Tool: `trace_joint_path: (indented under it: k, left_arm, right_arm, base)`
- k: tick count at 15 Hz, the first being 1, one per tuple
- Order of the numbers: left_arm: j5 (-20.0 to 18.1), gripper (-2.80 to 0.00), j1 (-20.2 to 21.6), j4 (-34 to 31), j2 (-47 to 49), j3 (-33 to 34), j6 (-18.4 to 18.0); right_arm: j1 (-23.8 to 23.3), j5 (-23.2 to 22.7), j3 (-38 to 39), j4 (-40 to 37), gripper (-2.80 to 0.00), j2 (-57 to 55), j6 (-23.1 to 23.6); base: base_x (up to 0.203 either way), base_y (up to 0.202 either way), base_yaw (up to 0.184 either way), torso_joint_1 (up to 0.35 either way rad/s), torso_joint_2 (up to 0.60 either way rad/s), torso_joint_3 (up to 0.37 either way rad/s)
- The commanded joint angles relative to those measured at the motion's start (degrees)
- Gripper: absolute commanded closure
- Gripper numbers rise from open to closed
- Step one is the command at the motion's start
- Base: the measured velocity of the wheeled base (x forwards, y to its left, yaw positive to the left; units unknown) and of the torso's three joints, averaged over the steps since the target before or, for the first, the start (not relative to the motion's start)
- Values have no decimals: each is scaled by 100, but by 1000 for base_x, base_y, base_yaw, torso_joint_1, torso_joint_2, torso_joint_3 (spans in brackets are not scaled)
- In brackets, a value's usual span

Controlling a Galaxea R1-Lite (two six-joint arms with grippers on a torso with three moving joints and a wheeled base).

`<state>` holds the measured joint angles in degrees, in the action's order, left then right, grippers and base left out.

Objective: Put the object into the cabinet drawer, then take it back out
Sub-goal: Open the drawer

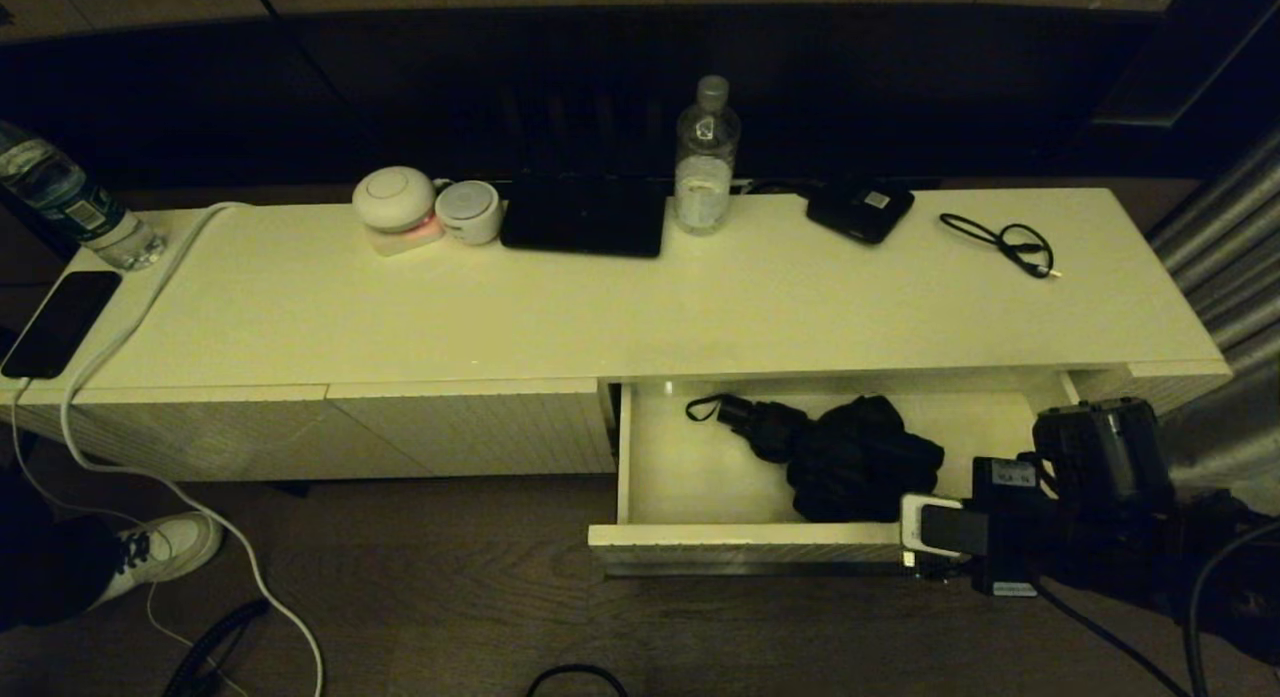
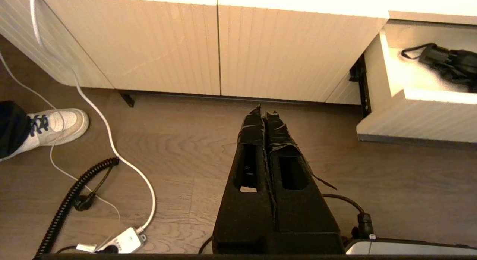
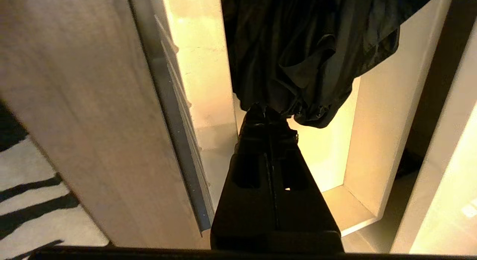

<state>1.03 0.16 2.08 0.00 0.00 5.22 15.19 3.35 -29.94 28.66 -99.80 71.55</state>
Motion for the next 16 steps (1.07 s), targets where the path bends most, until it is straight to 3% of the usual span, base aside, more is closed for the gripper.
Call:
trace_joint_path:
  k: [1,9,16]
  left_arm:
    - [3,0,-2,2,-9,0,5]
    - [3,0,1,2,-9,0,5]
    - [3,0,2,2,-9,0,5]
  right_arm:
    - [19,-10,243,-15,0,177,37]
    - [142,-10,823,26,0,338,35]
    - [-47,103,127,-56,0,439,-28]
  base:
    - [0,0,0,0,0,0]
    - [0,0,0,0,0,0]
    - [0,0,0,0,0,0]
